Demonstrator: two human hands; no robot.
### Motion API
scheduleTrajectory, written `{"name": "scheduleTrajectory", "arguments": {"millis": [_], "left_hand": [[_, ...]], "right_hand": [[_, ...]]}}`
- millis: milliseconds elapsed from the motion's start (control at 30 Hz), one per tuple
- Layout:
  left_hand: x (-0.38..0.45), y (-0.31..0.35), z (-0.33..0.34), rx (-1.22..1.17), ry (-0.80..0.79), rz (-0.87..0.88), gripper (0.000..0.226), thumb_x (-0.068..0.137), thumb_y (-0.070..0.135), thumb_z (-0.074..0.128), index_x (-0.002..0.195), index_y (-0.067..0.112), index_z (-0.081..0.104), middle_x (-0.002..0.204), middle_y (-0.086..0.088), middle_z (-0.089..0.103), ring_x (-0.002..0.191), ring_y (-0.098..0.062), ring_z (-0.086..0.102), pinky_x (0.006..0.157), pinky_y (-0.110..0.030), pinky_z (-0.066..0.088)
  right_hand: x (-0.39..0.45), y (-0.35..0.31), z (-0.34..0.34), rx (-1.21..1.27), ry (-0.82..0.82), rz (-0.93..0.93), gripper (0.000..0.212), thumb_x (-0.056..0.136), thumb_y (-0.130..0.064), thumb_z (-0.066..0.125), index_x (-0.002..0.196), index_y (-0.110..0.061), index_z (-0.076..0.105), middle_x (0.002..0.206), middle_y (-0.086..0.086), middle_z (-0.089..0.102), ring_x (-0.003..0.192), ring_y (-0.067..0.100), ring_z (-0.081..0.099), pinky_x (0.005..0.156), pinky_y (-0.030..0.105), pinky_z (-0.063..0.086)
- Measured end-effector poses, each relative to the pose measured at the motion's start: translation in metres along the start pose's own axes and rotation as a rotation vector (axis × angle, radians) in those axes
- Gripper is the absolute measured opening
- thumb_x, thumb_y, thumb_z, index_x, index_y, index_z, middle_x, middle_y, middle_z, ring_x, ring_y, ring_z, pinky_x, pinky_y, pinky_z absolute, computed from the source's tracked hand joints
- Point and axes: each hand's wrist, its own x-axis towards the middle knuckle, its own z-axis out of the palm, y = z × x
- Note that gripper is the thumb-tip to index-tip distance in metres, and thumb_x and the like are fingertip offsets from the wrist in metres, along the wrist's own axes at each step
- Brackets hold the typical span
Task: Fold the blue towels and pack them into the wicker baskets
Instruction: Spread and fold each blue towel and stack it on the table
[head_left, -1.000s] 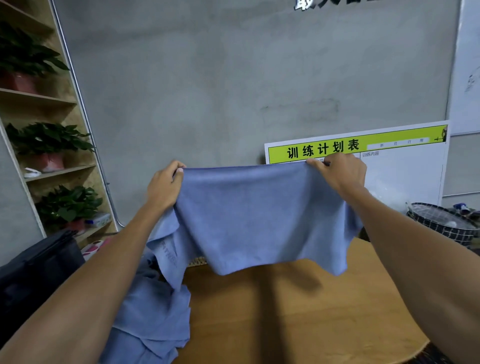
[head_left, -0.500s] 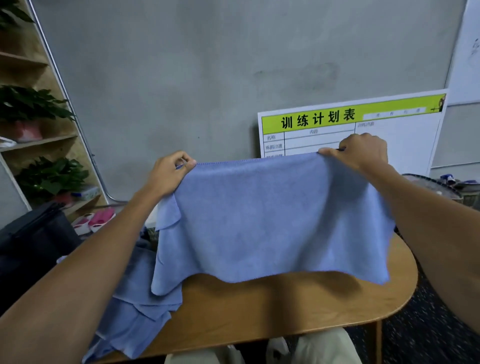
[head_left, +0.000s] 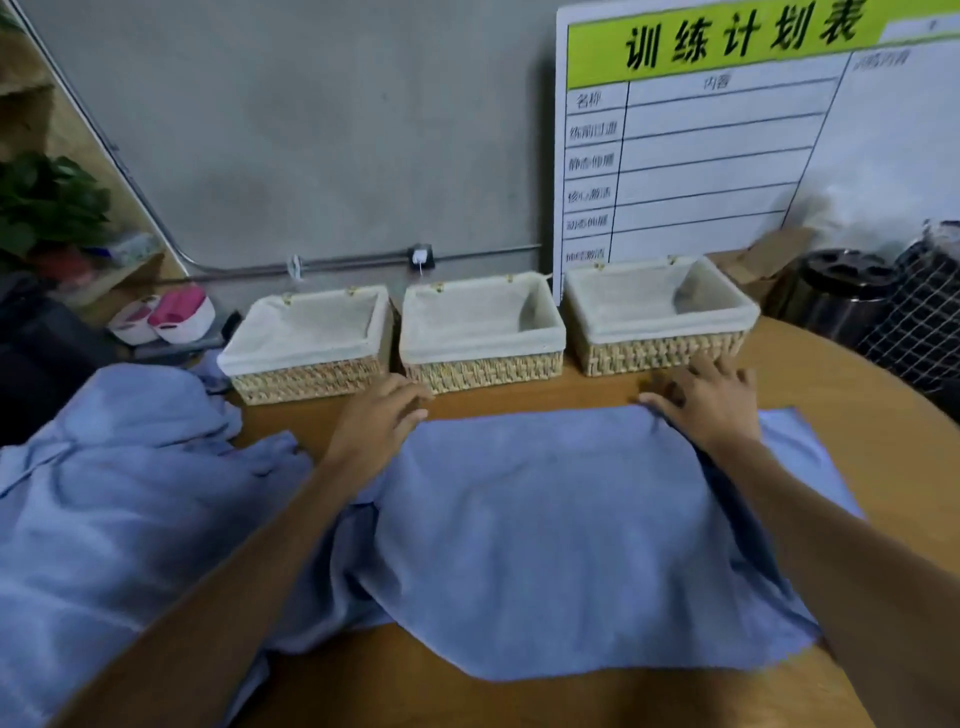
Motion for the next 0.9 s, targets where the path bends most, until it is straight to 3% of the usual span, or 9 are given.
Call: {"name": "scheduleTrajectory", "arguments": {"millis": [100, 167, 267, 333, 467, 600, 733, 833, 900], "left_hand": [[-0.025, 0.024, 0.01, -0.079, -0.014, -0.006, 0.024, 0.095, 0.034, 0.051, 0.102, 0.02, 0.069, 0.094, 0.009, 0.062, 0.085, -0.009, 0.057, 0.078, -0.032, 0.048], [-0.051, 0.034, 0.027, -0.014, -0.065, -0.004, 0.036, 0.094, 0.041, 0.045, 0.105, 0.019, 0.07, 0.105, 0.003, 0.067, 0.095, -0.017, 0.062, 0.084, -0.039, 0.052], [-0.078, 0.046, 0.047, 0.193, -0.062, -0.057, 0.049, 0.095, 0.047, 0.039, 0.125, 0.02, 0.066, 0.133, -0.002, 0.062, 0.118, -0.026, 0.06, 0.091, -0.044, 0.052], [-0.078, 0.06, 0.046, 0.257, -0.086, -0.094, 0.057, 0.093, 0.051, 0.033, 0.131, 0.02, 0.064, 0.138, -0.006, 0.059, 0.124, -0.028, 0.057, 0.096, -0.048, 0.048], [-0.08, 0.051, 0.038, 0.323, -0.173, -0.145, 0.071, 0.09, 0.068, 0.026, 0.142, 0.028, 0.053, 0.15, -0.009, 0.047, 0.137, -0.033, 0.045, 0.109, -0.053, 0.036], [-0.075, 0.006, 0.015, 0.34, -0.205, -0.145, 0.081, 0.084, 0.078, 0.019, 0.142, 0.032, 0.052, 0.151, 0.0, 0.048, 0.141, -0.025, 0.041, 0.113, -0.06, 0.026], [-0.058, -0.044, -0.009, 0.427, -0.281, -0.146, 0.071, 0.092, 0.071, 0.023, 0.142, 0.03, 0.051, 0.151, 0.005, 0.047, 0.144, -0.024, 0.037, 0.112, -0.069, 0.012], [-0.054, -0.041, -0.009, 0.484, -0.112, -0.076, 0.039, 0.1, 0.043, 0.051, 0.126, 0.019, 0.066, 0.137, -0.002, 0.061, 0.132, -0.028, 0.052, 0.108, -0.066, 0.027], [-0.061, -0.016, 0.002, 0.342, 0.014, -0.005, 0.041, 0.098, 0.039, 0.044, 0.113, 0.012, 0.071, 0.121, -0.006, 0.069, 0.113, -0.028, 0.065, 0.098, -0.054, 0.047]], "right_hand": [[-0.006, -0.01, -0.003, 0.026, 0.242, -0.041, 0.041, 0.086, -0.052, 0.054, 0.087, -0.015, 0.07, 0.096, 0.012, 0.059, 0.089, 0.036, 0.051, 0.074, 0.044, 0.035], [-0.013, -0.024, -0.016, 0.045, 0.324, -0.108, 0.033, 0.088, -0.045, 0.051, 0.085, -0.018, 0.07, 0.09, 0.009, 0.06, 0.084, 0.036, 0.054, 0.071, 0.044, 0.039], [-0.042, -0.054, -0.025, 0.107, 0.212, -0.202, 0.038, 0.091, -0.043, 0.039, 0.09, -0.021, 0.071, 0.092, 0.006, 0.064, 0.081, 0.035, 0.06, 0.067, 0.043, 0.048], [-0.064, -0.069, -0.015, 0.137, 0.056, -0.209, 0.039, 0.095, -0.046, 0.04, 0.107, -0.025, 0.069, 0.111, 0.003, 0.066, 0.095, 0.034, 0.063, 0.076, 0.044, 0.049], [-0.075, -0.063, -0.002, 0.263, -0.133, -0.171, 0.065, 0.095, -0.065, 0.02, 0.138, -0.031, 0.056, 0.147, -0.002, 0.051, 0.134, 0.024, 0.048, 0.105, 0.045, 0.038], [-0.069, -0.053, -0.006, 0.268, -0.205, -0.213, 0.094, 0.083, -0.082, -0.006, 0.149, -0.035, 0.041, 0.158, -0.007, 0.035, 0.146, 0.018, 0.031, 0.119, 0.042, 0.023], [-0.066, -0.052, -0.008, 0.262, -0.262, -0.19, 0.093, 0.08, -0.085, -0.007, 0.153, -0.041, 0.03, 0.162, -0.014, 0.024, 0.15, 0.011, 0.019, 0.121, 0.042, 0.016], [-0.064, -0.049, -0.01, 0.256, -0.264, -0.197, 0.092, 0.08, -0.085, -0.005, 0.152, -0.042, 0.031, 0.161, -0.015, 0.025, 0.15, 0.009, 0.019, 0.121, 0.039, 0.017], [-0.061, -0.048, -0.013, 0.261, -0.265, -0.199, 0.089, 0.081, -0.084, -0.001, 0.152, -0.041, 0.032, 0.161, -0.015, 0.027, 0.149, 0.009, 0.021, 0.12, 0.038, 0.017]]}}
